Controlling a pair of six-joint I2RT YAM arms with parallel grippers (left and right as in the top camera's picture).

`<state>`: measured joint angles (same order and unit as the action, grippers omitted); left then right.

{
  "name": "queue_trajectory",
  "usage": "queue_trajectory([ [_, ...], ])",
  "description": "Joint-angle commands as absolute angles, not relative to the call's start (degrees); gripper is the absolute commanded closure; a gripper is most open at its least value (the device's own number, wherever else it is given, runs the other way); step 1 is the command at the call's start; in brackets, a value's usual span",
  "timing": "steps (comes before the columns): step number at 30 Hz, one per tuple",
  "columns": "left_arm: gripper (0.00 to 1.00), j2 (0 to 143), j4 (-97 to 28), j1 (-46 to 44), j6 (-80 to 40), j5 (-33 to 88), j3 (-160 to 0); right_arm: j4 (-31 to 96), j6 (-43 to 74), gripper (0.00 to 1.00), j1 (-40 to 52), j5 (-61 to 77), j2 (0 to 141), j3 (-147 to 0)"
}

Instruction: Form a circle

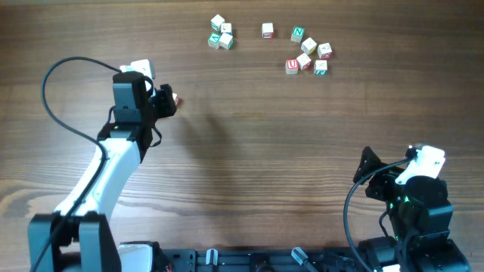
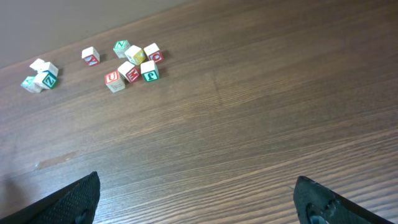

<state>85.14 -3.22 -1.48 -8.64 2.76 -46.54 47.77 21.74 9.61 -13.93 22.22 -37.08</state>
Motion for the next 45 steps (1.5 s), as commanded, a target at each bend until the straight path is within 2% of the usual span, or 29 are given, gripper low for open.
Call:
queue_trajectory([
  [1, 0.51, 89.7, 0.1, -1.1, -11.1, 7.6, -46.5, 47.7, 21.1, 0.0, 9.7, -13.6, 22.4, -36.9],
  [4, 0.6, 92.3, 3.3, -1.1, -14.6, 7.7, -46.5, 47.7, 21.2, 0.0, 9.7, -13.6, 22.4, -36.9],
  [6, 0.61, 93.7, 4.6, -1.1, -18.0, 6.9, -46.5, 47.7, 21.2, 0.0, 9.7, -13.6, 22.4, -36.9],
  [10, 0.69, 94.2, 3.1, -1.1, -27.0, -7.2, -46.5, 47.7, 21.2, 0.0, 9.7, -13.6, 22.4, -36.9],
  [16, 0.76, 93.3, 3.0, -1.1, -29.5, -12.8, -46.5, 47.7, 21.2, 0.0, 9.7, -13.6, 22.4, -36.9],
  [19, 0.92, 91.1, 1.0, -0.7, -29.4, -22.2, -46.5, 47.7, 21.2, 0.0, 9.7, -13.6, 22.4, -36.9],
  [21, 0.96, 90.7, -0.6, 0.7, -29.4, -24.2, -46.5, 47.7, 21.2, 0.0, 9.7, -13.6, 22.4, -36.9],
  [26, 0.96, 91.5, -4.1, 7.8, -24.3, -12.1, -46.5, 47.7, 21.2, 0.0, 9.7, -13.6, 22.4, -36.9],
  [29, 0.96, 92.9, -4.1, 12.5, -18.3, 1.0, -46.5, 47.7, 21.2, 0.0, 9.7, -13.6, 22.4, -36.9],
  [33, 0.96, 95.5, -3.8, 14.9, -15.0, 10.9, -46.5, 47.7, 21.2, 0.0, 9.7, -13.6, 22.4, -36.9],
  [39, 0.96, 101.5, -0.5, 14.9, -13.7, 19.6, -46.5, 47.7, 21.2, 0.0, 9.7, -13.6, 22.4, -36.9],
  [45, 0.96, 104.1, 1.8, 14.9, -13.9, 19.7, -46.5, 47.7, 21.2, 0.0, 9.7, -13.6, 22.4, -36.9],
])
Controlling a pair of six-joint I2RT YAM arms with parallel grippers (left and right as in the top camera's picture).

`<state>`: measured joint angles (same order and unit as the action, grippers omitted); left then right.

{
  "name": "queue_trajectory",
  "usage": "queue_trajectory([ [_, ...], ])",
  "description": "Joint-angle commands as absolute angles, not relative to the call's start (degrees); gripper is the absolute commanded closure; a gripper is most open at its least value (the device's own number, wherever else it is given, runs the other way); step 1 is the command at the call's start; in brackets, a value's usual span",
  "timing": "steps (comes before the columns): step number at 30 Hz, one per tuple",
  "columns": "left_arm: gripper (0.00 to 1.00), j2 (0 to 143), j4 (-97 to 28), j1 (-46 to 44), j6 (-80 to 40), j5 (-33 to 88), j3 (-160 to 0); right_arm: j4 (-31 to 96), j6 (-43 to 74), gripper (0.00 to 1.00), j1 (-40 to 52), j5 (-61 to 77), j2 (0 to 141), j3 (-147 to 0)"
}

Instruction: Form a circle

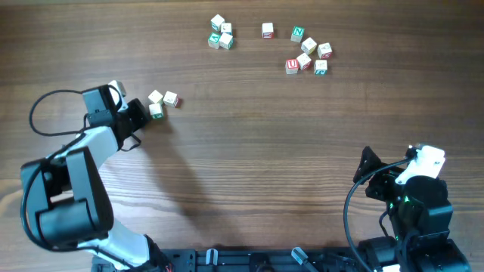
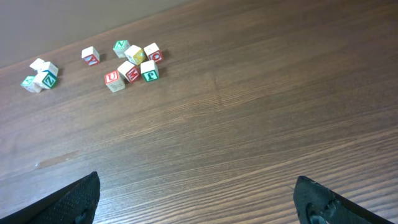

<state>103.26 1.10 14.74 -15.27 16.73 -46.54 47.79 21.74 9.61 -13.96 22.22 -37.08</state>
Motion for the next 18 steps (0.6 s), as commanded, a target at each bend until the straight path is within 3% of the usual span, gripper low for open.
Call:
queue_trajectory([
  [1, 0.96, 104.1, 2.1, 14.9, -13.9, 19.7, -46.5, 47.7, 21.2, 0.0, 9.7, -13.6, 22.4, -36.9],
  [9, 0.96, 104.1, 8.9, 14.9, -14.2, 19.5, -46.5, 47.7, 21.2, 0.0, 9.7, -13.6, 22.4, -36.9],
  [18, 0.96, 104.1, 6.6, 14.9, -15.8, 21.2, -46.5, 47.7, 21.1, 0.0, 9.7, -13.6, 22.4, -36.9],
])
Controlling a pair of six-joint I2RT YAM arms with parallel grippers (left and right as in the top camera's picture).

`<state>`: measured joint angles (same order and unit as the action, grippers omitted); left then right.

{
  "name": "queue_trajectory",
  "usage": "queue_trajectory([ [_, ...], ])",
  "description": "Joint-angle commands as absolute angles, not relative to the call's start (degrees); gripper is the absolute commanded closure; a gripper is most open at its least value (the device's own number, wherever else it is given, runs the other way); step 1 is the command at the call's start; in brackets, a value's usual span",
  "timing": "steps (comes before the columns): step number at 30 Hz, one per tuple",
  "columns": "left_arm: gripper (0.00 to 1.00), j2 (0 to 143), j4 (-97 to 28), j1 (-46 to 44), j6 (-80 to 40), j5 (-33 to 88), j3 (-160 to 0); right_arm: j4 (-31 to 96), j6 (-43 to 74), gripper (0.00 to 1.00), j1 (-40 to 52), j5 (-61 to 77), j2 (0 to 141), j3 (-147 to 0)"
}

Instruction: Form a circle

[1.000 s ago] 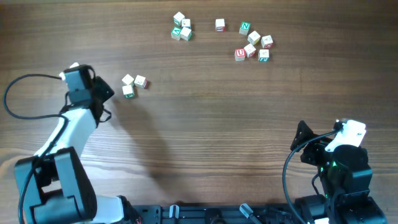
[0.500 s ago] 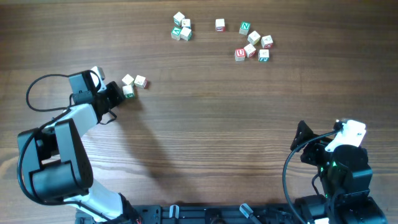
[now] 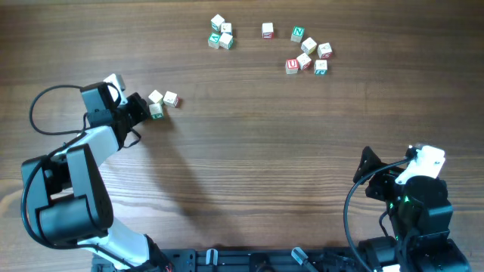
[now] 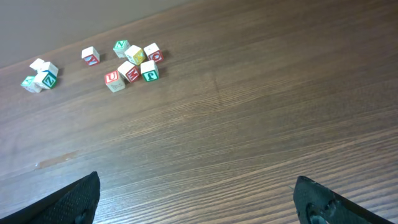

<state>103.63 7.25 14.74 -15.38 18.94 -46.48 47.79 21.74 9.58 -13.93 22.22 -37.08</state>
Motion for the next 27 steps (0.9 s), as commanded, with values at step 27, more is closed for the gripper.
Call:
queue_trajectory([
  [27, 0.96, 104.1, 6.0, 14.9, -15.8, 25.1, -46.5, 47.7, 21.2, 0.0, 9.7, -13.6, 22.4, -36.9],
])
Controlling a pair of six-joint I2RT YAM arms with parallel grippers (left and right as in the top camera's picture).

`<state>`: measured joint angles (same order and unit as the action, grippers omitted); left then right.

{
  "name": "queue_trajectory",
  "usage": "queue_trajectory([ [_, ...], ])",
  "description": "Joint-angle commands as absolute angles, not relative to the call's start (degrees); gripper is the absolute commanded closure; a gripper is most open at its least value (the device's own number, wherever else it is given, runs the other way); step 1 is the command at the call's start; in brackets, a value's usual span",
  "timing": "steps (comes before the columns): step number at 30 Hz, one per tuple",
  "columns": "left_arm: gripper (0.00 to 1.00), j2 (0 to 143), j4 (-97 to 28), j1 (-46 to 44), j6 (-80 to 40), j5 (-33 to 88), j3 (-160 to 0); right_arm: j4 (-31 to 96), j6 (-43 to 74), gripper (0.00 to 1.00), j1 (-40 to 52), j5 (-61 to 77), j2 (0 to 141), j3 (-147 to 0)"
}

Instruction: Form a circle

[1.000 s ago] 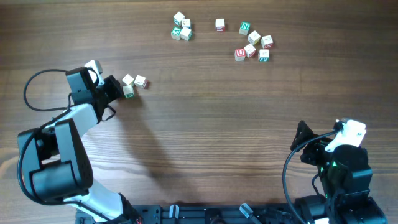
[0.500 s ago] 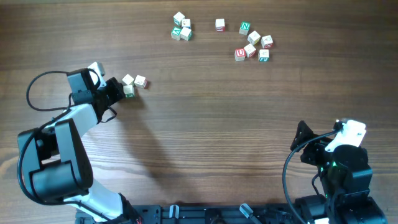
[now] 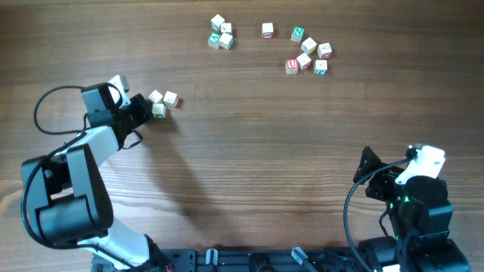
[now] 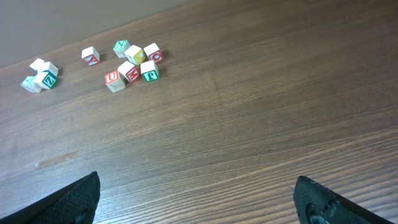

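Small letter blocks lie on the wooden table [image 3: 249, 151]. Three of them sit close together at the left: two white ones [image 3: 155, 96] [image 3: 171, 99] and a green-faced one [image 3: 159, 110]. My left gripper [image 3: 142, 108] lies low on its side, its tip against the green-faced block; its jaws do not show from above. A group of several blocks [image 3: 221, 33] lies at the far edge, a single block [image 3: 267, 29] beside it, and a looser cluster [image 3: 308, 51] [image 4: 132, 62] further right. My right gripper [image 4: 199, 205] hangs open over bare wood near the front right, holding nothing.
The left arm's black cable [image 3: 45, 106] loops out over the table at the far left. The right arm's base [image 3: 408, 204] stands at the front right corner.
The left gripper has shifted a little to the right, and the green-faced block at its tip now sits slightly further right. The right arm and the far blocks have not moved.
The left gripper first stood over the left spot, covering the blocks there with only a red-faced one showing. Later it lay further left, with three blocks uncovered. Since then it has edged back to the green-faced block, which shifted slightly. The right arm stayed still.
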<state>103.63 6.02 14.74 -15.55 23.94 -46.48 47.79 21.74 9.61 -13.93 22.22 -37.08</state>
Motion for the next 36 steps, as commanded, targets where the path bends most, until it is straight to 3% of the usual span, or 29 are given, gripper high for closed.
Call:
queue_trajectory([
  [1, 0.96, 104.1, 6.0, 14.9, -15.8, 25.1, -46.5, 47.7, 21.2, 0.0, 9.7, -13.6, 22.4, -36.9],
  [36, 0.96, 104.1, 7.0, 14.9, -15.4, 25.1, -46.5, 47.7, 21.2, 0.0, 9.7, -13.6, 22.4, -36.9],
])
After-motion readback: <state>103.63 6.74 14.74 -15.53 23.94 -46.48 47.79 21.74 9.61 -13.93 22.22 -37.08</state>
